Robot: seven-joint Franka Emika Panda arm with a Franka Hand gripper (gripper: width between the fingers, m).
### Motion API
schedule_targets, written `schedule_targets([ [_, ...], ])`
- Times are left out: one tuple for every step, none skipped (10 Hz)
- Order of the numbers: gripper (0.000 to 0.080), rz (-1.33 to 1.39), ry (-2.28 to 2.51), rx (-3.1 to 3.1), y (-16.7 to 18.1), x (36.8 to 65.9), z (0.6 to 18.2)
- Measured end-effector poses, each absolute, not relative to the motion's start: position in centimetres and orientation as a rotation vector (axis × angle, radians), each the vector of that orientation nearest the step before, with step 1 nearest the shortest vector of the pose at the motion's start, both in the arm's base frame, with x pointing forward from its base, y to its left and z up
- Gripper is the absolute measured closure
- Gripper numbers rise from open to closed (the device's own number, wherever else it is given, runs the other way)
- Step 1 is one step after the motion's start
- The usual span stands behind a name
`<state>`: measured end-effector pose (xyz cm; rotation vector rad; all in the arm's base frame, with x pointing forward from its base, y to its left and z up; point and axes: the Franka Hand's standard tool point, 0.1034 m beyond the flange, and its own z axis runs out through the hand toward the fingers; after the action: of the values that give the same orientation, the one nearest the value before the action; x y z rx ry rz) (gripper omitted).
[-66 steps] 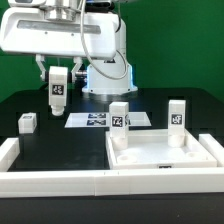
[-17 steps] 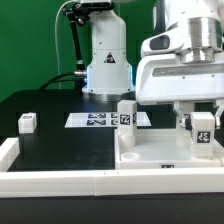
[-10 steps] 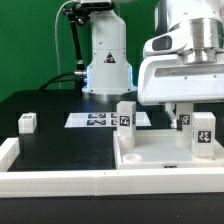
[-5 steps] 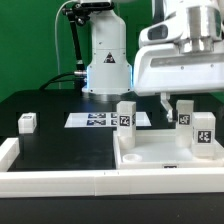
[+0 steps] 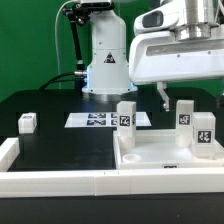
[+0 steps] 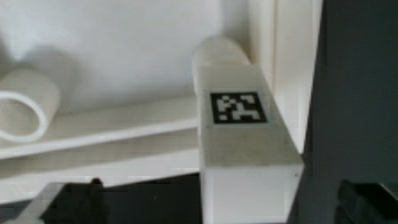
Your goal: Assemble square table
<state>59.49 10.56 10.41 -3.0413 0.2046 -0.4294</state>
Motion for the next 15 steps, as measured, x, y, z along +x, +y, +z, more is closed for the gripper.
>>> schedule_targets([
  [0.0151,-0.335,0.222,-3.046,10.0,59.9,10.3],
  [0.0151,-0.194,0.23,-3.047,9.8,59.7,10.3],
  [0.0151,-0.067,0.229,-3.046,9.4,59.7,10.4],
  [0.0151,0.025,0.236,-3.04,9.1,59.8,10.4],
  [0.0151,0.108,0.254,-3.032,8.9,59.5,10.4],
  [0.0151,0.197,0.271,-3.028,9.1,59.5,10.4],
  [0.0151,0.192,0.282,-3.033,9.4,59.9,10.3],
  [0.0151,0.193,0.309,-3.029,10.1,59.8,10.2],
  [0.0151,0.199,0.33,-3.025,10.8,59.6,10.1],
  [0.0151,0.201,0.343,-3.022,11.3,59.6,10.1],
  [0.0151,0.186,0.358,-3.021,11.9,59.7,9.8],
  [0.0151,0.163,0.362,-3.021,12.2,59.9,9.6],
  [0.0151,0.114,0.346,-3.032,12.5,60.1,9.1],
  [0.0151,0.065,0.318,-3.053,12.4,60.1,8.6],
  [0.0151,0.064,0.313,-3.058,12.2,60.0,8.4],
])
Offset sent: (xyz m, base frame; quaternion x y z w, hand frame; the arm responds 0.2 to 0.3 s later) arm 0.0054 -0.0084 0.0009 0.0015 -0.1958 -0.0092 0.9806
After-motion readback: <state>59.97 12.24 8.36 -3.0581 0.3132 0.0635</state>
